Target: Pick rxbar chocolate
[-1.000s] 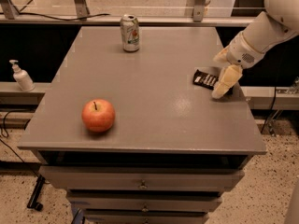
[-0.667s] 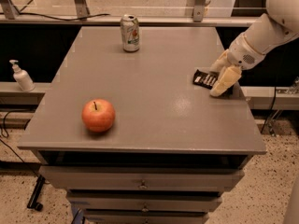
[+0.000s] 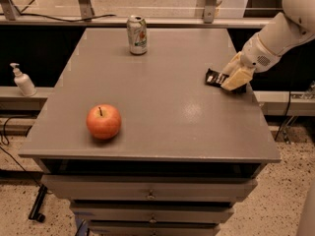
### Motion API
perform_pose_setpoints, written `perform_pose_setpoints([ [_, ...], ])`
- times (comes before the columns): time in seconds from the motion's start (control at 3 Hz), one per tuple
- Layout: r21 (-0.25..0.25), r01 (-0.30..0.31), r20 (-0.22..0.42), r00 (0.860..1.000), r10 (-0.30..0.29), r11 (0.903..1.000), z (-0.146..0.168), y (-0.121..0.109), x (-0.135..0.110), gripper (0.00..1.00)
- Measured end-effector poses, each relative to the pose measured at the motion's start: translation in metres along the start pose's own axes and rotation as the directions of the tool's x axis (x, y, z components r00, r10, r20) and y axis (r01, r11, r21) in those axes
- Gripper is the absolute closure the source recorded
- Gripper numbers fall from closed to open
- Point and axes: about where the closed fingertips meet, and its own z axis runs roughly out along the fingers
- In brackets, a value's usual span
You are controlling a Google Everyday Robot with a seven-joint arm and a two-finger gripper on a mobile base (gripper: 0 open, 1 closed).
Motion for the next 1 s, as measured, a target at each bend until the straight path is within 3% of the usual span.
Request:
perform_pose_setpoints([
  [0.33,0.0,0.0,0.0,1.0,0.0,1.0,0.0,0.0,0.0,1.0],
  [0.67,0.0,0.0,0.0,1.0,0.0,1.0,0.0,0.0,0.0,1.0],
  [1.0,-0.044,0.048,0.094,0.995,-0.044,0.9979,-0.028,0.019,-0.038,1.0],
])
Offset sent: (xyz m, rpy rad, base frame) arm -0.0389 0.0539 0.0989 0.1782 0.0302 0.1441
